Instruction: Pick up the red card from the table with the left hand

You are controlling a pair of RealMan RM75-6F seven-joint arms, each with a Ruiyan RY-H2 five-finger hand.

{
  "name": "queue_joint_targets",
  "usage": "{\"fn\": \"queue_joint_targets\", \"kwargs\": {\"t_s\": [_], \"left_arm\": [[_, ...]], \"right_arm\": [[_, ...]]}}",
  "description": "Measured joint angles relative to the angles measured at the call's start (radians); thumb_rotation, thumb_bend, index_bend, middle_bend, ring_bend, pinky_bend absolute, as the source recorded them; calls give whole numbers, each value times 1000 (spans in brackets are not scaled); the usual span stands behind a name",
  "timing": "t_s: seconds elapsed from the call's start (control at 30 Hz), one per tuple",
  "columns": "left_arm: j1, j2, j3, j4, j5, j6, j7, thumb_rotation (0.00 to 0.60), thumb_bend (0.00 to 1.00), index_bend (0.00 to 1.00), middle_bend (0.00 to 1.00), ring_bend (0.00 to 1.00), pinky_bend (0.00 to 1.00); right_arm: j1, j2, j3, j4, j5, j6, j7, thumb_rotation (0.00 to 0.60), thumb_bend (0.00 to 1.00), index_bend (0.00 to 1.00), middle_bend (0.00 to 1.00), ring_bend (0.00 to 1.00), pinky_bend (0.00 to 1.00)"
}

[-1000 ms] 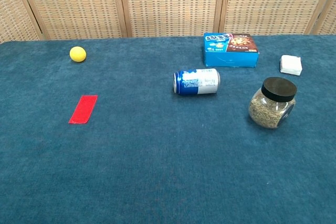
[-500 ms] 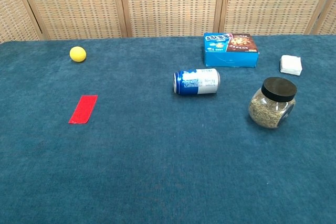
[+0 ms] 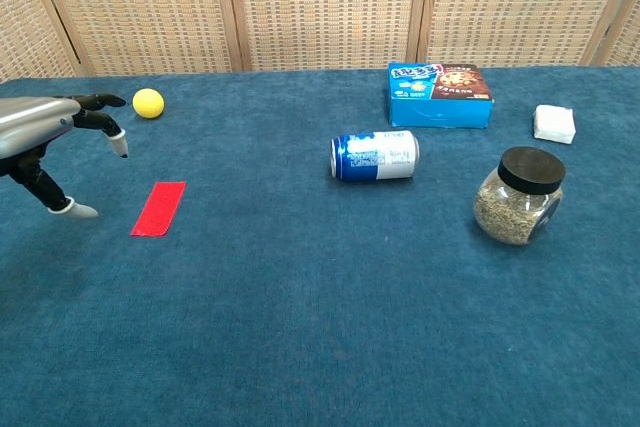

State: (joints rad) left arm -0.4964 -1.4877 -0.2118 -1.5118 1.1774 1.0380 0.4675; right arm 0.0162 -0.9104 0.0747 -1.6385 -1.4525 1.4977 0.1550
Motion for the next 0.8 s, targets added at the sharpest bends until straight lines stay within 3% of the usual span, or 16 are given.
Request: {"fn": "queue_joint_targets", "kwargs": {"t_s": [0.8], "left_arm": [[-77, -157, 18, 256, -76, -70, -95, 600, 213, 374, 0, 0, 0]], "right_arm": [[5, -8, 3, 9, 14, -21, -8, 600, 0, 18, 0, 0, 0]]}}
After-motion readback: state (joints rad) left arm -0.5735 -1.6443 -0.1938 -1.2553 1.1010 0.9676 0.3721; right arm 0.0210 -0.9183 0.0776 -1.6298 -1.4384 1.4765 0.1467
